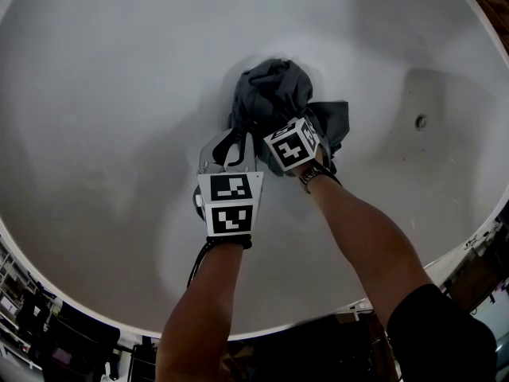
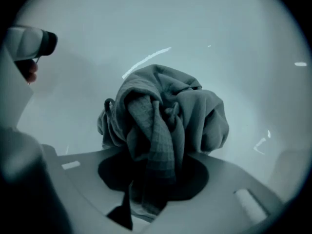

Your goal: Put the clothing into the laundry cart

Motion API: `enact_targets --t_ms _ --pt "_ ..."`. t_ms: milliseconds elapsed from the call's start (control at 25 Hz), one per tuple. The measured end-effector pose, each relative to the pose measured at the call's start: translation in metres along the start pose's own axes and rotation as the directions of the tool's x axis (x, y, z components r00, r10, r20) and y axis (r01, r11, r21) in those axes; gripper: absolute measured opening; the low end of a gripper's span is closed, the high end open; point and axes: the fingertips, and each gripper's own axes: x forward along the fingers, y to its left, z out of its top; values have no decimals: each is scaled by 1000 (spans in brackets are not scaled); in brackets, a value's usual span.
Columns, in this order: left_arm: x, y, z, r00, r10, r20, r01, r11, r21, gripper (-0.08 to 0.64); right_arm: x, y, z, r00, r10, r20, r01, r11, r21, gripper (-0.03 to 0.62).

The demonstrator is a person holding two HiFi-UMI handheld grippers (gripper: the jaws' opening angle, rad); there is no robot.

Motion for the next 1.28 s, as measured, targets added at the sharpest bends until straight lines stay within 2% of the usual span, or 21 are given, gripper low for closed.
enact_targets --t_ms 200,280,400,480,600,720,920,1080,1280 --pt "-25 -126 -1 999 8 44 -9 1000 24 63 -75 -42 -89 997 -2 73 0 1000 24 132" --pt "-64 -147 -26 997 13 70 -14 1000 22 57 -101 -15 -119 994 -10 105 9 1000 14 130" --pt "-138 -162 -74 992 23 124 -26 999 26 55 -137 48 -155 987 -25 160 28 1000 -14 128" --pt "-162 -168 -91 988 33 152 -38 999 30 55 -147 69 -168 983 -22 183 28 999 -28 127" --pt "-169 -171 -92 985 39 167 -44 999 28 54 -155 72 -169 979 -19 201 27 999 -36 127" --pt "-199 -181 -80 983 36 180 -40 999 20 52 -193 80 -162 974 -25 224 35 998 -45 126" --pt "-271 -206 -63 980 36 196 -39 999 12 52 -276 106 -154 967 -27 254 46 997 -68 126" --pt "-333 -221 -39 972 51 228 -55 998 14 52 -342 127 -136 951 -23 309 48 996 -75 126" --pt "-410 -229 -22 960 80 268 -81 997 -10 52 -424 171 -126 937 1 349 38 994 -104 126"
